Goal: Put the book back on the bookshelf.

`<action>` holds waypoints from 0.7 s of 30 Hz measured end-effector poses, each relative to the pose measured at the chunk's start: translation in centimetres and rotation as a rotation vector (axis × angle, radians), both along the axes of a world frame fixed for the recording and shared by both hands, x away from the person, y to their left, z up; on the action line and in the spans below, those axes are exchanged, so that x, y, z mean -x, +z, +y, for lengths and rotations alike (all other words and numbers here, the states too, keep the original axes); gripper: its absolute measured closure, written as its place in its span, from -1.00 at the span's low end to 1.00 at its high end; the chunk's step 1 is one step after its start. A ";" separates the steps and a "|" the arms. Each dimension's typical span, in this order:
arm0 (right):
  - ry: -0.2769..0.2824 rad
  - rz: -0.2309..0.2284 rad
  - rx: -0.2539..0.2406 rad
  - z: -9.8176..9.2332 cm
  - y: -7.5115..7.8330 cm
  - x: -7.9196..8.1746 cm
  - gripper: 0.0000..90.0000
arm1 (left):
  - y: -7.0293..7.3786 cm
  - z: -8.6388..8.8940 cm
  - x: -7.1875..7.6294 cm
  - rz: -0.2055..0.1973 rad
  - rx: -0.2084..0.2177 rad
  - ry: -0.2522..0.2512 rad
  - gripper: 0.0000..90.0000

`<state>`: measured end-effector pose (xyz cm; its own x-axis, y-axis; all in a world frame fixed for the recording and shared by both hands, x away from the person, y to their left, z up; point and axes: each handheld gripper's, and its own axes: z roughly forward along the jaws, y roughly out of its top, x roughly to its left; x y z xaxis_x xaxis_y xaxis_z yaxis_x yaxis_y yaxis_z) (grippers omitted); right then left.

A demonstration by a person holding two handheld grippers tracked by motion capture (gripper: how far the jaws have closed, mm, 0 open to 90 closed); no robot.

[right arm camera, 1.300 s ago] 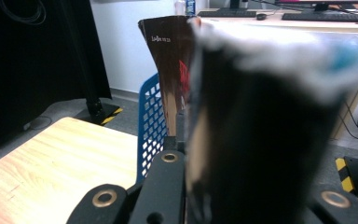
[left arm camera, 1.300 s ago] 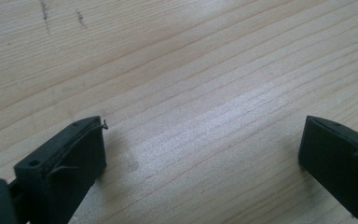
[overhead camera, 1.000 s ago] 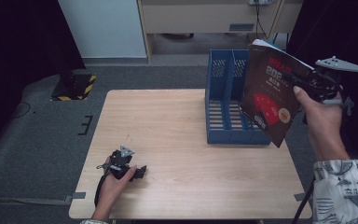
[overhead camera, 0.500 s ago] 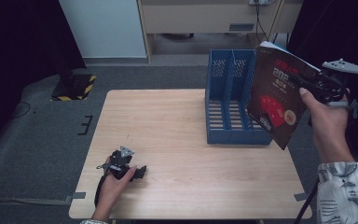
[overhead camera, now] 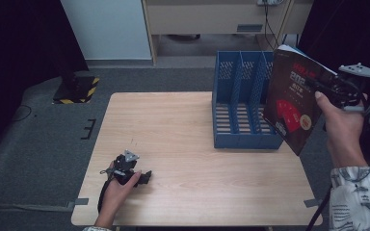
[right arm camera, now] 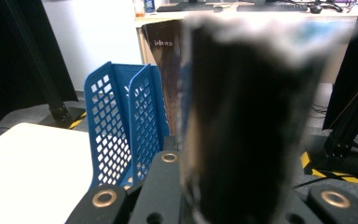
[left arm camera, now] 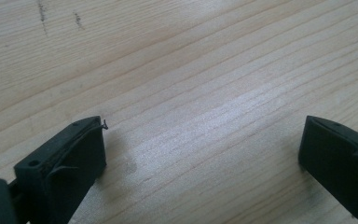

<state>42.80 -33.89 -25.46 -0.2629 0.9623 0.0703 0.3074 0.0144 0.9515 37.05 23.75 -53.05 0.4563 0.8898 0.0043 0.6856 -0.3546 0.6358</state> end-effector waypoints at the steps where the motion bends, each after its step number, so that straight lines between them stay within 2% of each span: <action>1: -0.003 0.000 0.000 0.0 -0.1 -0.1 0.93 | 0.0 0.0 0.0 0.000 0.000 0.000 -1.00; 10: -0.038 0.010 -0.003 0.2 -0.7 -1.7 0.93 | 0.0 -0.1 0.0 -0.003 0.005 0.003 -1.00; 17: -0.054 0.021 -0.023 0.2 -0.9 -2.8 0.93 | -0.1 -0.1 0.1 -0.008 0.007 0.002 -1.00; 21: -0.065 0.021 -0.013 0.5 -0.9 -3.2 0.93 | -0.1 -0.1 0.0 -0.010 0.006 0.000 -1.00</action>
